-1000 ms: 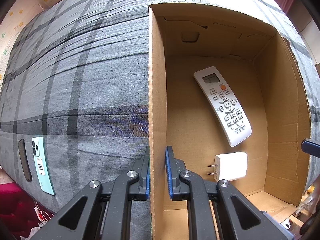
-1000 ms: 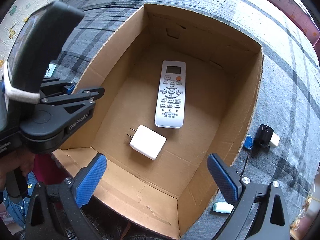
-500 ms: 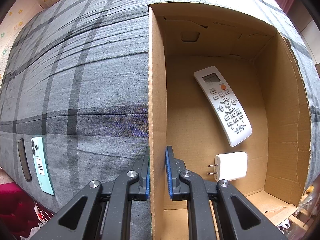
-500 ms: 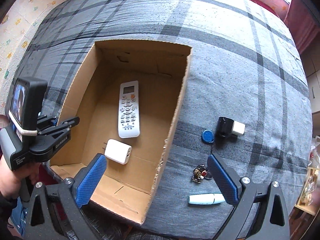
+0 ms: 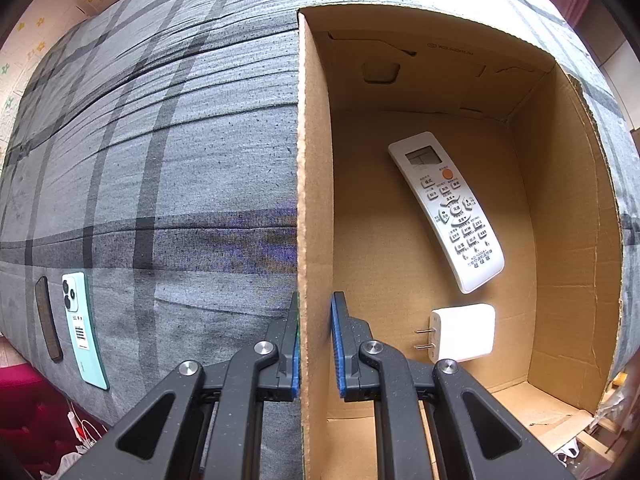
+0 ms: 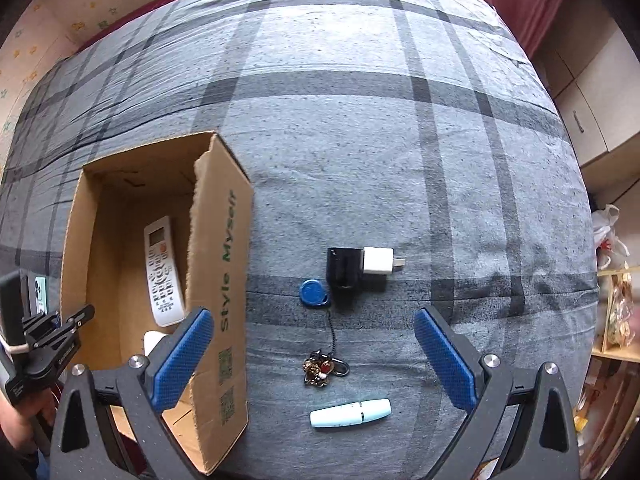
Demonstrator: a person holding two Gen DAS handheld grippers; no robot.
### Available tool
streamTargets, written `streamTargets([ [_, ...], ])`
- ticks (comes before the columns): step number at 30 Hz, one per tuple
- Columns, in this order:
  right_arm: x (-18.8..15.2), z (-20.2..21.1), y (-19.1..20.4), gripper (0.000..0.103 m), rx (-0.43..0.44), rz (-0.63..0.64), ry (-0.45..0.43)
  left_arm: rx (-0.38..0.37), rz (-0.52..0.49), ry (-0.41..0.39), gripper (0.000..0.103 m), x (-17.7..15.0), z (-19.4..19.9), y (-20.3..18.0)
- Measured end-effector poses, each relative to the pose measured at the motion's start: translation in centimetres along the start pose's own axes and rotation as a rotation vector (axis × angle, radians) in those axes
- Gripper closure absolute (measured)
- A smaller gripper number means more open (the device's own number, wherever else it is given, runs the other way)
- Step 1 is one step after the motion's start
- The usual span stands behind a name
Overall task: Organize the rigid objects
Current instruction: 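Move the right gripper out of the box toward the black round object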
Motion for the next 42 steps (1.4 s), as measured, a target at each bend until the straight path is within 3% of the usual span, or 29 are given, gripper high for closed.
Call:
streamTargets([
  [9,0.5,-4.8,-2.6,0.001,-0.040,-0.092,0.057,0.000,0.002,0.001,0.090,-0.1,-0.1,0.1],
  [27,-0.3,-12.0,-4.3,0.002,-0.082,-0.204,0.154,0.000,-0.005,0.006,0.090,0.1,-0.2,0.0],
  [33,0.0,-12.9,-3.9,0.015,-0.076,-0.206,0.168,0.000,-0.003,0.011,0.090,0.2,-0.2,0.0],
  [36,0.2,-13.0,-3.7,0.032,-0.076,-0.203,0.172,0.002,-0.004,0.012,0.090,0.2,-0.2,0.0],
  [37,0.2,-13.1,-3.7,0.040,-0.071,-0.205,0.176,0.003,-0.004,0.012,0.090,0.2,-0.2,-0.1],
  [38,0.2,-13.1,-3.7,0.056,-0.065,-0.204,0.176,0.004,-0.004,0.012,0.090,0.2,-0.2,-0.1],
  [39,0.2,-13.1,-3.5,0.061,-0.064,-0.199,0.174,0.004,-0.004,0.012,0.090,0.2,-0.3,-0.1],
  [42,0.6,-12.8,-2.9,0.061,-0.069,-0.173,0.167,0.005,-0.004,0.011,0.090,0.2,-0.2,-0.1],
])
Point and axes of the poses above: each gripper's, at about its wrist camera, not at the fingertips, and z roughly against the way its jaws point, y to its left, x to its top, the point moved 1 cm from there along -z, roughly the way its jaws point, and after that the axes turned 5 degrees about -y, right-handed, at the moved point
